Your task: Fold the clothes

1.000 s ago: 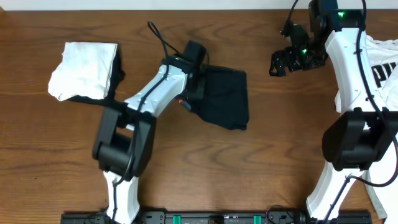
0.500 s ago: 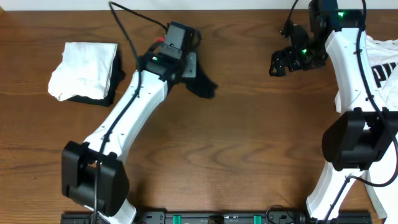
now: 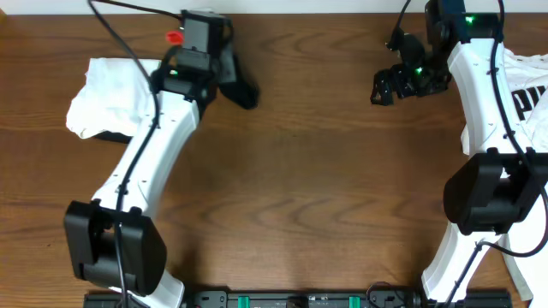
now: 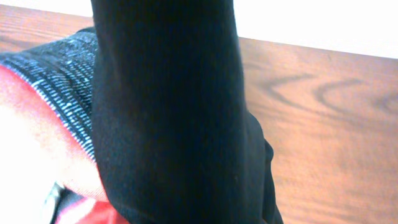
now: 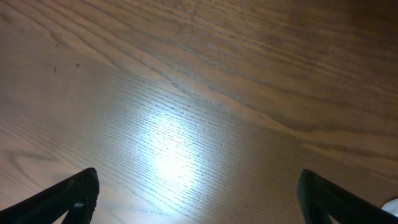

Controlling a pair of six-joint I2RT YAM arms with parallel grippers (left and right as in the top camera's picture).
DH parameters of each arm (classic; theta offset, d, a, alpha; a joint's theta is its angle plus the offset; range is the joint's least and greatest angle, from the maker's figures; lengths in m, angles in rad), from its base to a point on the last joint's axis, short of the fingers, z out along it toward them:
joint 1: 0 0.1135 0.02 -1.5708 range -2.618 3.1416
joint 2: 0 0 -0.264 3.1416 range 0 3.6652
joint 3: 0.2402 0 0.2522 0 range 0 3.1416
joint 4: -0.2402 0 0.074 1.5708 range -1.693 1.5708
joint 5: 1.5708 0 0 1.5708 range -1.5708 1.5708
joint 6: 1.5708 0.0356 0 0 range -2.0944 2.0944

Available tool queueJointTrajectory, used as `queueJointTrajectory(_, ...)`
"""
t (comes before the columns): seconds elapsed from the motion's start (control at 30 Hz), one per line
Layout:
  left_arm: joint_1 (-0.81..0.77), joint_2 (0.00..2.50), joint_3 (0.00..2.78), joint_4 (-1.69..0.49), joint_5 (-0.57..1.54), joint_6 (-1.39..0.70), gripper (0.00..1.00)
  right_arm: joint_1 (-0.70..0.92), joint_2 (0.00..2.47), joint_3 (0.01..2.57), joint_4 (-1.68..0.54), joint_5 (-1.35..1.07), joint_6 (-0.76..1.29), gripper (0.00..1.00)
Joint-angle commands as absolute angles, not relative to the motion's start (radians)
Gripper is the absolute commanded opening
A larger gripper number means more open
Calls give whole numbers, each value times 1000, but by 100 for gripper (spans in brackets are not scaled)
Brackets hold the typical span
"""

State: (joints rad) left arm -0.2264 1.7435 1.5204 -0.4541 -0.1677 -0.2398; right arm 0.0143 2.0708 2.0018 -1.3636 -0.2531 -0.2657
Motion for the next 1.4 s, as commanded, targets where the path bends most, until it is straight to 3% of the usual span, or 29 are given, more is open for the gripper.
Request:
queueJointTrajectory(0.0,-179,1711,1577,-413,-197,-237,6,14,2071,2004,-1361,-250,-263,99)
queueJointTrajectory(0.27,-51,1711,1740,-376,-195,-130,6,14,2071,2004,-1361,-250,-263,99)
queueJointTrajectory(0.57,136,1729,1774,-416,-178,-152,6,14,2071,2004,-1361,-250,-263,99)
queueJointTrajectory(0.97,382,1887,1699,-527,183,-336,6,14,2071,2004,-1361,-250,-263,99)
queueJointTrajectory(1.37,390,1868,1700,-372,359,-494,6,14,2071,2004,-1361,-250,-263,99)
